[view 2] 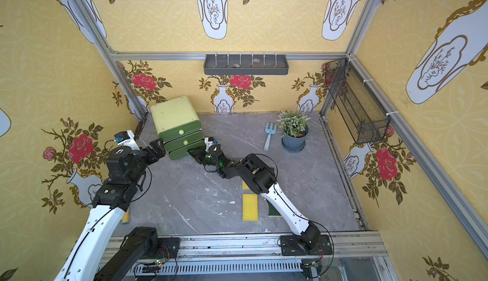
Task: Take the sponge out of the drawer
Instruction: Open the drawer in the storage box.
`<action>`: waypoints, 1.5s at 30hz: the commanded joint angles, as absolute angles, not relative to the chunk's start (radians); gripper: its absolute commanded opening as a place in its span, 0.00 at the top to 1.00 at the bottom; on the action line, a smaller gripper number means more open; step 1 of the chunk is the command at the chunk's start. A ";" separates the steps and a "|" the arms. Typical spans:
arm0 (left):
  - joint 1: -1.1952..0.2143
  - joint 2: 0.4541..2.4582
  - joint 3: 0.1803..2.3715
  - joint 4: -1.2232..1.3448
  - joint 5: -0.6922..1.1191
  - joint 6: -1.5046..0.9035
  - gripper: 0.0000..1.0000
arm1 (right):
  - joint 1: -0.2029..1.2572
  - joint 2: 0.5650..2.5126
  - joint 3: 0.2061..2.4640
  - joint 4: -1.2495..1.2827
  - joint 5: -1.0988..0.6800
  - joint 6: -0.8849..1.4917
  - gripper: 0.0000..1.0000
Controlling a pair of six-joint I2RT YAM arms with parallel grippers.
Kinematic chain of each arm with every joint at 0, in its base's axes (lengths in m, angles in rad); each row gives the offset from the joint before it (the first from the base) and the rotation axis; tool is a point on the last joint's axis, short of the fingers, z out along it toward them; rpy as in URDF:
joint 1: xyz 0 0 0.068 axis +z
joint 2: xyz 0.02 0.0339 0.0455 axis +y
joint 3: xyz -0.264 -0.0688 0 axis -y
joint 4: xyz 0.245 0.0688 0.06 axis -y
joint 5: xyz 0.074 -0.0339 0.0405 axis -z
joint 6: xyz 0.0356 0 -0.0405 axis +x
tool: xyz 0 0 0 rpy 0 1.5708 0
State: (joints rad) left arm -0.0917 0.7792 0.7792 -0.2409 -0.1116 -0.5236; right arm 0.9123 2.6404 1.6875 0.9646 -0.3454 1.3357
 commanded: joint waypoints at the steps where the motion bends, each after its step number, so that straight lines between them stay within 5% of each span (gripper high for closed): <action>1: -0.091 0.781 0.773 -0.219 -0.110 -0.520 0.01 | 0.916 2.637 1.669 0.972 -0.344 1.335 0.77; 38: -0.089 0.798 0.770 -0.218 -0.110 -0.513 0.01 | 0.972 2.323 1.250 0.924 -0.285 1.316 0.83; 45: -0.088 0.801 0.771 -0.218 -0.112 -0.512 0.01 | 0.975 2.333 1.261 0.907 -0.284 1.330 0.64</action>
State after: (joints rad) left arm -0.0898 0.7998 0.7769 -0.2405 -0.1116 -0.5228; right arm 0.9707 2.3318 1.2526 0.9073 -0.2985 1.3342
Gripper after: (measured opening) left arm 0.989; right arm 0.341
